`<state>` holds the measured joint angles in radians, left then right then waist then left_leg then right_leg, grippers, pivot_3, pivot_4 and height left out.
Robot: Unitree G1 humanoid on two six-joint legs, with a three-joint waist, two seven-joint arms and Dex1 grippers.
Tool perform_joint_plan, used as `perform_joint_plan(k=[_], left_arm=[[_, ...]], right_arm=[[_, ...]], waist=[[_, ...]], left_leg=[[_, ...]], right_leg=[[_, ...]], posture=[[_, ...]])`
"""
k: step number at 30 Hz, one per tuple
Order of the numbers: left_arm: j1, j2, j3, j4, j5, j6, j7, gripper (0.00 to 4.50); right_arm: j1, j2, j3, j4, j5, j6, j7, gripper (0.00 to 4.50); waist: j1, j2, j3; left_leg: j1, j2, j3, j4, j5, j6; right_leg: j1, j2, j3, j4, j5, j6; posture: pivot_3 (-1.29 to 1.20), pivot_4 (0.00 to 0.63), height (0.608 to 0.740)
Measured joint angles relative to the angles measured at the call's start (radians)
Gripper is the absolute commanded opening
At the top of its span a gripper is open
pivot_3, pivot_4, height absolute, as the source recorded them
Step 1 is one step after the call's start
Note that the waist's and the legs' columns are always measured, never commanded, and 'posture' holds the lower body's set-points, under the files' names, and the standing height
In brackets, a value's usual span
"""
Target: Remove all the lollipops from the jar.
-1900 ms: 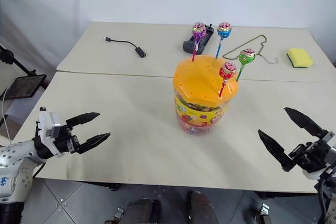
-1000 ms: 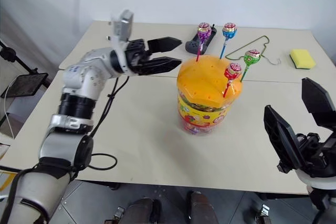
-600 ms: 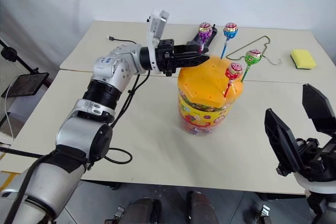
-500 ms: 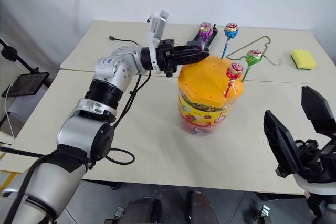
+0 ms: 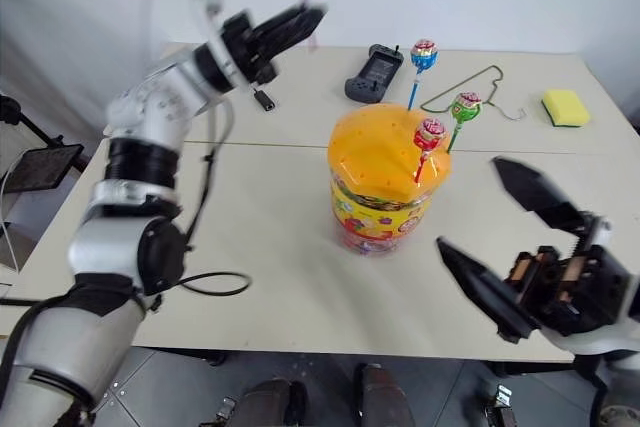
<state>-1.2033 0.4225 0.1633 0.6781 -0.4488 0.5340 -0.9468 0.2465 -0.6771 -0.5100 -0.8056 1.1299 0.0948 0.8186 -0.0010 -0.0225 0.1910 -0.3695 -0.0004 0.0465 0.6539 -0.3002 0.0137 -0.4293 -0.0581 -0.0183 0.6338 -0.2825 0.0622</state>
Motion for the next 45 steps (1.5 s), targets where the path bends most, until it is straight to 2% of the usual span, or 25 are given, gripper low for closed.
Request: perform_joint_plan(k=[2, 4, 6, 9, 11, 13, 14, 16, 20, 28, 32, 36, 40, 45], left_arm=[[0.096, 0.082, -0.011, -0.085, 0.027, 0.071, 0.043, 0.03], [0.311, 0.274, -0.008, -0.258, 0.083, 0.159, 0.100, 0.03], [0.585, 0.419, 0.031, -0.394, 0.126, 0.258, 0.136, 0.03], [0.813, 0.451, 0.057, -0.541, 0.121, 0.377, 0.155, 0.03], [0.864, 0.448, 0.090, -0.638, 0.090, 0.444, 0.172, 0.03], [0.918, 0.453, 0.117, -0.682, 0.079, 0.462, 0.182, 0.03], [0.953, 0.449, 0.127, -0.688, 0.074, 0.458, 0.183, 0.25], [0.972, 0.438, 0.145, -0.693, 0.061, 0.442, 0.185, 0.67], [0.972, 0.415, 0.150, -0.688, 0.039, 0.407, 0.174, 1.92], [0.906, 0.431, 0.169, -0.549, 0.021, 0.063, -0.026, 4.48], [0.872, 0.438, 0.190, -0.521, -0.040, -0.006, -0.131, 4.48], [0.787, 0.381, 0.204, -0.638, -0.253, 0.089, -0.247, 4.48], [0.767, 0.240, 0.214, -0.814, -0.430, 0.138, -0.188, 4.48], [0.789, 0.185, 0.210, -0.912, -0.526, 0.178, -0.118, 4.48]], right_arm=[[-0.029, -0.033, 0.017, 0.025, -0.002, 0.018, 0.054, 4.50], [-0.052, -0.074, 0.060, 0.066, -0.028, 0.036, 0.156, 4.50], [-0.033, -0.092, 0.100, 0.130, -0.086, 0.041, 0.254, 4.50], [-0.041, -0.102, 0.121, 0.190, -0.138, 0.042, 0.327, 4.50], [-0.061, -0.105, 0.122, 0.200, -0.149, 0.044, 0.349, 4.50], [-0.075, -0.107, 0.123, 0.210, -0.163, 0.045, 0.365, 4.50], [-0.072, -0.108, 0.122, 0.223, -0.170, 0.047, 0.370, 4.50], [-0.073, -0.107, 0.120, 0.247, -0.182, 0.060, 0.372, 4.50], [-0.072, -0.102, 0.103, 0.260, -0.184, 0.071, 0.354, 4.50], [-0.076, -0.057, -0.021, 0.255, -0.128, 0.115, 0.185, 4.50], [-0.086, -0.067, -0.032, 0.256, -0.112, 0.172, 0.106, 4.50], [-0.198, -0.104, 0.004, 0.254, -0.081, 0.269, -0.007, 4.50], [-0.290, -0.127, 0.050, 0.261, -0.079, 0.337, -0.063, 4.50], [-0.329, -0.128, 0.079, 0.281, -0.091, 0.369, -0.062, 4.50]], waist=[[0.001, -0.001, 0.000], [-0.026, -0.001, 0.000], [-0.037, -0.002, -0.001], [-0.007, -0.003, 0.000], [0.026, -0.005, -0.001], [0.032, -0.004, -0.001], [0.031, -0.003, -0.002], [0.028, -0.002, -0.002], [0.025, 0.000, -0.004], [0.019, 0.000, -0.004], [0.009, 0.001, -0.004], [0.000, 0.001, -0.004], [-0.001, 0.001, -0.004], [-0.002, 0.001, -0.004]], left_leg=[[-0.001, 0.000, 0.000, 0.001, 0.000, 0.000], [0.003, 0.001, 0.003, -0.003, -0.002, 0.000], [0.003, 0.003, 0.003, -0.004, -0.003, -0.001], [-0.002, 0.002, -0.005, -0.001, -0.008, 0.005], [-0.003, 0.001, -0.012, 0.004, -0.009, 0.004], [-0.003, 0.001, -0.012, 0.002, -0.008, 0.001], [0.001, 0.001, -0.011, 0.000, -0.009, 0.001], [0.002, 0.001, -0.011, -0.001, -0.008, 0.001], [0.002, 0.001, -0.011, -0.004, -0.005, 0.004], [0.000, 0.001, -0.009, -0.005, -0.004, 0.003], [0.000, 0.002, -0.010, -0.005, -0.003, 0.003], [-0.001, 0.002, -0.010, -0.004, -0.003, 0.003], [-0.001, 0.002, -0.010, -0.004, -0.003, 0.003], [0.000, 0.003, -0.009, -0.003, -0.002, 0.002]], right_leg=[[0.000, -0.001, 0.000, 0.003, 0.000, 0.000], [0.000, -0.001, 0.004, 0.002, 0.000, 0.000], [0.000, 0.000, 0.003, 0.002, 0.000, 0.000], [-0.001, -0.003, 0.000, 0.001, 0.000, 0.000], [0.005, -0.003, 0.000, -0.006, -0.001, -0.002], [0.010, -0.006, 0.001, -0.013, -0.003, -0.005], [0.014, -0.007, 0.002, -0.015, -0.003, -0.005], [0.016, -0.007, 0.002, -0.016, -0.003, -0.005], [0.014, -0.007, 0.001, -0.016, -0.003, -0.005], [0.010, -0.007, 0.000, -0.014, -0.003, -0.005], [0.010, -0.007, 0.000, -0.014, -0.003, -0.005], [0.010, -0.007, 0.000, -0.013, -0.003, -0.004], [0.010, -0.006, 0.000, -0.012, -0.002, -0.003], [0.010, -0.003, 0.000, -0.011, -0.002, -0.002]], posture=[[0.00, 0.150, 0.740], [0.00, 0.150, 0.740], [0.00, 0.150, 0.740], [0.00, 0.150, 0.740], [0.00, 0.150, 0.740], [0.00, 0.150, 0.740], [0.00, 0.150, 0.740], [0.00, 0.150, 0.740], [0.00, 0.150, 0.740], [0.00, 0.150, 0.740], [0.00, 0.150, 0.740], [0.00, 0.150, 0.740], [0.00, 0.150, 0.740], [0.00, 0.150, 0.740]])
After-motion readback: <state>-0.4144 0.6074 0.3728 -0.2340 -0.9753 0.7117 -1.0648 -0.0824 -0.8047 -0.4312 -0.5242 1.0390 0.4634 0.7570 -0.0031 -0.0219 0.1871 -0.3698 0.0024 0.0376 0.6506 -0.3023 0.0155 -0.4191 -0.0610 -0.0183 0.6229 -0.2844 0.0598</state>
